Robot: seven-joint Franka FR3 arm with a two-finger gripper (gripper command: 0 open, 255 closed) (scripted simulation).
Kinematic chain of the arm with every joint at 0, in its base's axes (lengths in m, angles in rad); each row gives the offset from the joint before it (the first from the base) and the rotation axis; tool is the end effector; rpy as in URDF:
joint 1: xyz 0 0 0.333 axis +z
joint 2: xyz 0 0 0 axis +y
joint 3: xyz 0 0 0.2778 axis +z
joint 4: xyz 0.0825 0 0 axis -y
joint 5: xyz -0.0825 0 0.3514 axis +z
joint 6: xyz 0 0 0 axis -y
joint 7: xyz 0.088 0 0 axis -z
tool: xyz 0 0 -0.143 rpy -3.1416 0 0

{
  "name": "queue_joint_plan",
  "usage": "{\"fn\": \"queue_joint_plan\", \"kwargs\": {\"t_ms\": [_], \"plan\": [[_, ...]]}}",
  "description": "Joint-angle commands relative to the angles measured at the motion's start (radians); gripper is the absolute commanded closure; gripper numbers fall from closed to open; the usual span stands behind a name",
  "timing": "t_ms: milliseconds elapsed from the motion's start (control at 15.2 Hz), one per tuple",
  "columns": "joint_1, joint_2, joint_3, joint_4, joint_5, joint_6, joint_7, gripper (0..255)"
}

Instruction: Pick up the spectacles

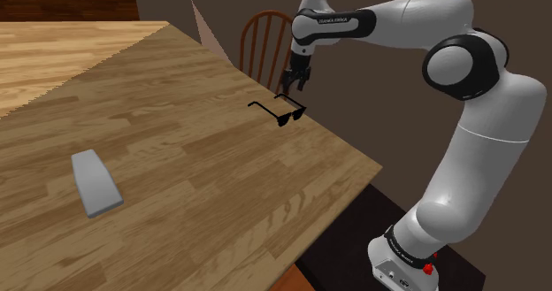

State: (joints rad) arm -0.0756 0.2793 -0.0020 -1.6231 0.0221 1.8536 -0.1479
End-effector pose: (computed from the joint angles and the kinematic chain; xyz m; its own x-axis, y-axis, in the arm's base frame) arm 0.5943 -0.0436 0.3938 0.9969 0.0642 -0.0453 0.0630 -0.9976 -0.0273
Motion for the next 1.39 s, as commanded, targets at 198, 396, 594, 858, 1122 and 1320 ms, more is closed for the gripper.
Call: {"fn": "queue_joint_plan", "kwargs": {"t_ms": [198, 396, 594, 858, 1122, 1320], "plan": [[0.001, 0.032, 0.001, -0.022, 0.001, 0.054, 0.002, 0], [0.001, 0.04, 0.001, -0.045, 0.001, 0.086, 0.002, 0], [0.002, 0.038, 0.001, -0.046, 0.001, 0.085, 0.002, 255], [0.002, 0.039, 0.001, -0.045, 0.001, 0.084, 0.002, 255], [0.001, 0.041, 0.001, -0.045, 0.001, 0.086, 0.002, 255], [0.001, 0.031, 0.001, -0.018, 0.001, 0.049, 0.002, 255]]}}
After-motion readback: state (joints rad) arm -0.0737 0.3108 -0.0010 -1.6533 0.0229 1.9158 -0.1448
